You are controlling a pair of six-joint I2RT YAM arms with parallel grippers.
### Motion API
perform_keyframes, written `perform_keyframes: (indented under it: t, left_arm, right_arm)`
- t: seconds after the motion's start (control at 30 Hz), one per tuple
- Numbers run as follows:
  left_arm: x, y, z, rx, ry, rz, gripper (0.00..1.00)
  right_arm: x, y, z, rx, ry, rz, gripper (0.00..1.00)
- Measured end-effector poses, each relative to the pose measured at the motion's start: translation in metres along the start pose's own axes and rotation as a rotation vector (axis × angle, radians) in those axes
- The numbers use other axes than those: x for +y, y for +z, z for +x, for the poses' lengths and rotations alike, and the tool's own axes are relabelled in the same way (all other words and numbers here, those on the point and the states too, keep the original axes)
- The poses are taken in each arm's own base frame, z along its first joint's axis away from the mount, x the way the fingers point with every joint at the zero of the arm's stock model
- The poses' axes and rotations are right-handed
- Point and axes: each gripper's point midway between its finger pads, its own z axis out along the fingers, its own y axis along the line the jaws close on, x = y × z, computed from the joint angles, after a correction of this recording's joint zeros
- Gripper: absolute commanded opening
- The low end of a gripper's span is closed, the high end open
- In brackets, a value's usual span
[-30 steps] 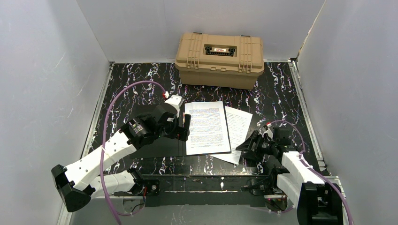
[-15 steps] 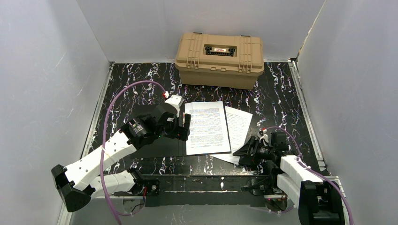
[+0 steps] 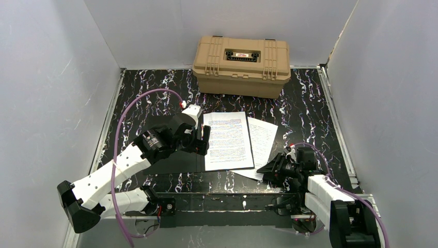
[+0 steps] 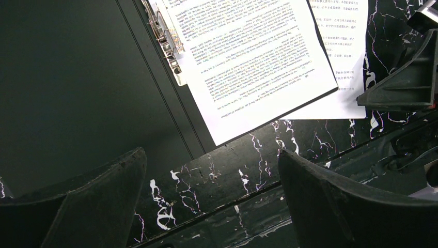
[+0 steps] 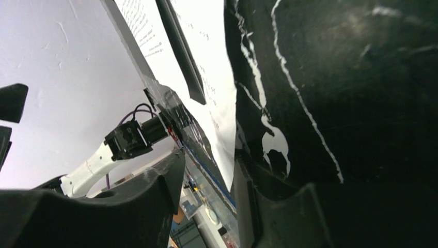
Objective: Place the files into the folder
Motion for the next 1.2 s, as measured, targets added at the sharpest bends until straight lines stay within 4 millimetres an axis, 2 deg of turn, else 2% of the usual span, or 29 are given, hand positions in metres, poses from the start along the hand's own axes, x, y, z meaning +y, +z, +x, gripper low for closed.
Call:
perform_keyframes:
  t: [0.17,0.5,0.7,0.83,0.9,0.93,0.97,1.2]
  left_arm:
    - [0.0,0.0,0.0,0.0,-0.001,-0.001,0.98]
    - [0.0,0.0,0.0,0.0,-0.001,-0.001,0.98]
    - [0.0,0.0,0.0,0.0,0.0,-0.001,0.98]
    - [0.0,0.0,0.0,0.0,0.0,-0.001,0.98]
    - [0.0,0.0,0.0,0.001,0.0,-0.001,0.98]
    - [0.0,0.0,0.0,0.001,0.0,-0.001,0.98]
    - [0.0,0.001,0.0,0.002,0.001,-0.002,0.98]
    - [0.001,0.0,0.0,0.001,0.002,-0.004,0.98]
  right_arm:
    - [-0.001,0.003,-0.011,-0.047,0.002,0.011,0.39]
    - [0.005,0.009,-0.033,-0.145,-0.018,0.011,0.36]
    - [0.007,0.013,-0.038,-0.172,-0.027,0.017,0.32]
    - [0.007,0.017,-0.039,-0.176,-0.033,0.021,0.22]
    - [0.008,0.02,-0.04,-0.178,-0.033,0.022,0.14]
    - [0.007,0.021,-0.041,-0.18,-0.031,0.027,0.06]
    - [0.006,0.021,-0.041,-0.18,-0.03,0.029,0.01]
    - [0.005,0.02,-0.042,-0.199,-0.045,0.039,0.01]
